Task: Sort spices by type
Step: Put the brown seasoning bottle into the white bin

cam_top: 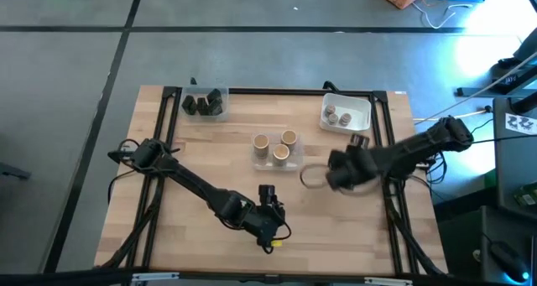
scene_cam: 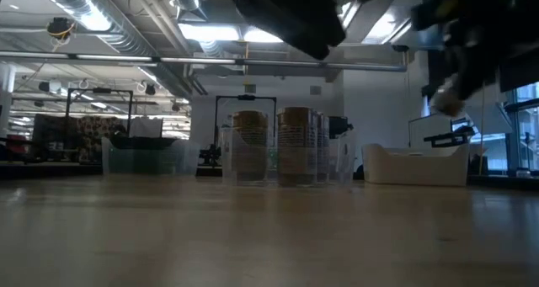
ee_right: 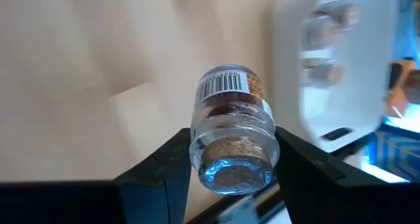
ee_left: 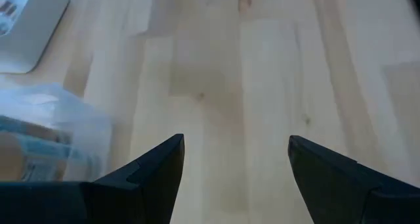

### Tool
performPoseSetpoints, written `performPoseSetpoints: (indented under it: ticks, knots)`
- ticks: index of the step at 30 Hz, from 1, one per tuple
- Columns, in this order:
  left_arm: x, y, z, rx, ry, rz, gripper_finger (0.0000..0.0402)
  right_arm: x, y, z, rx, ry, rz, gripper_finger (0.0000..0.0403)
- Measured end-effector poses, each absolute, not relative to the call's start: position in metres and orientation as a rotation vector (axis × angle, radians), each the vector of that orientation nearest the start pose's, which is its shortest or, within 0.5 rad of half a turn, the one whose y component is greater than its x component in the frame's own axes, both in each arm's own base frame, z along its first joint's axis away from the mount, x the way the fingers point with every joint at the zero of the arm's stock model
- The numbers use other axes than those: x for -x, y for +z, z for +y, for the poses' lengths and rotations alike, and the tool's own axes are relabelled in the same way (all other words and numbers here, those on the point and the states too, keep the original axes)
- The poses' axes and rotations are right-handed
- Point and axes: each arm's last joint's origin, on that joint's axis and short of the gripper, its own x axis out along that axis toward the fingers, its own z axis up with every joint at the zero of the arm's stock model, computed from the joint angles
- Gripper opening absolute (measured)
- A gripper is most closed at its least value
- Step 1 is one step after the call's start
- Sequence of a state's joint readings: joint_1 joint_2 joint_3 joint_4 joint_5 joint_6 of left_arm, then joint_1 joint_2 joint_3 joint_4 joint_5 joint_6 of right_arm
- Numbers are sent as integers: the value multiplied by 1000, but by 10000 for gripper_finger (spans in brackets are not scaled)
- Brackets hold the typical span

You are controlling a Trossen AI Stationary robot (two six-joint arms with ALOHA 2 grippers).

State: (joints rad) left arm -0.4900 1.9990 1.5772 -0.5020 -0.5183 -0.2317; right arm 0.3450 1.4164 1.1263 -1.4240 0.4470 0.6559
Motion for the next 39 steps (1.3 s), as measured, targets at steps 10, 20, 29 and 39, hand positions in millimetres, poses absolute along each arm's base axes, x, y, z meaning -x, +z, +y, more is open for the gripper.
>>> performPoseSetpoints:
  ticks: [10,20,29,39]
  knots:
    - [-369,214,-175,-345,322,976,255,-225,259,-56,97,-726,1484,180]
    - [-337,208,-156,-519,564,1128,255,-201,251,-174,-171,-842,1367,180]
    - [-293,197,-117,-464,581,1085,255,-185,219,-224,-374,-847,1381,180]
    - [-261,196,-85,-263,366,858,255,-191,194,-235,-461,-816,1399,235]
